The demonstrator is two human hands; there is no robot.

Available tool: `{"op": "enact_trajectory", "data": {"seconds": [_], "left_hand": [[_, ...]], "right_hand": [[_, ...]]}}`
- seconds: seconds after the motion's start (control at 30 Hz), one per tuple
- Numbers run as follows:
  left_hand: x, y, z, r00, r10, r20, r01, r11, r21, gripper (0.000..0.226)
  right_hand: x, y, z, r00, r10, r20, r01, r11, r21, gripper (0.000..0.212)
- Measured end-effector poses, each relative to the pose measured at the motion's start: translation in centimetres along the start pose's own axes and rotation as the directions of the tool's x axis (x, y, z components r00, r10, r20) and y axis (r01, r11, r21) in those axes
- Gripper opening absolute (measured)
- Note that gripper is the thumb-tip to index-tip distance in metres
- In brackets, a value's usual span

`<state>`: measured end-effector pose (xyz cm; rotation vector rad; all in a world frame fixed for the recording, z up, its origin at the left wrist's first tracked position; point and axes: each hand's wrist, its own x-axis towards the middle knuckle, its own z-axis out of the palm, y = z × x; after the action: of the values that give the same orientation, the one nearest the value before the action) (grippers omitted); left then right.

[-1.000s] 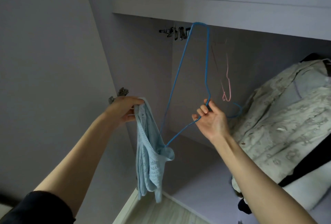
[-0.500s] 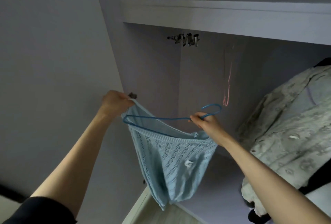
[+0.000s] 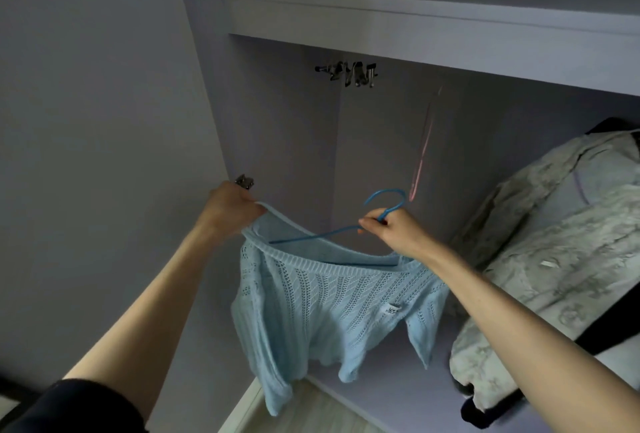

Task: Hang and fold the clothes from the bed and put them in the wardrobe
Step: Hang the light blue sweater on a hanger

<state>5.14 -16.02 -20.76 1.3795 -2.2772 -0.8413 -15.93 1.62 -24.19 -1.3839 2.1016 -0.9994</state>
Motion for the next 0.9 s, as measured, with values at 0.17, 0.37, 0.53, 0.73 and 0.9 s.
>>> {"op": "enact_trajectory", "data": {"seconds": [0.17, 0.37, 0.53, 0.73, 0.9], "left_hand": [[-0.4, 0.8, 1.0, 0.995, 0.077, 0.062, -0.081, 0.995, 0.056, 0.023], [-1.4, 0.8, 3.4, 0.974, 0.170, 0.147, -0.180, 0.982, 0.059, 0.038], [-1.7, 0.8, 3.8, 0.903, 0.397, 0.163, -0.428, 0.856, 0.290, 0.021], [-1.8, 0.6, 3.9, 0.889, 0.452, -0.070, -0.450, 0.892, 0.048, 0.014], [-0.9, 0.0, 3.0, 0.883, 0.432, -0.185, -0.445, 0.894, -0.039, 0.020]], "right_hand": [[1.0, -1.4, 0.2, 0.999, 0.009, 0.044, -0.003, 0.989, -0.150, 0.027], [1.9, -3.0, -0.1, 1.000, -0.004, -0.004, 0.004, 0.998, -0.070, 0.029], [1.6, -2.8, -0.3, 0.998, 0.039, -0.050, -0.037, 0.999, 0.032, 0.032], [1.4, -4.0, -1.6, 0.999, -0.026, -0.036, 0.031, 0.990, 0.135, 0.029], [0.8, -1.2, -3.9, 1.000, 0.007, 0.025, -0.009, 0.997, 0.078, 0.037]]}}
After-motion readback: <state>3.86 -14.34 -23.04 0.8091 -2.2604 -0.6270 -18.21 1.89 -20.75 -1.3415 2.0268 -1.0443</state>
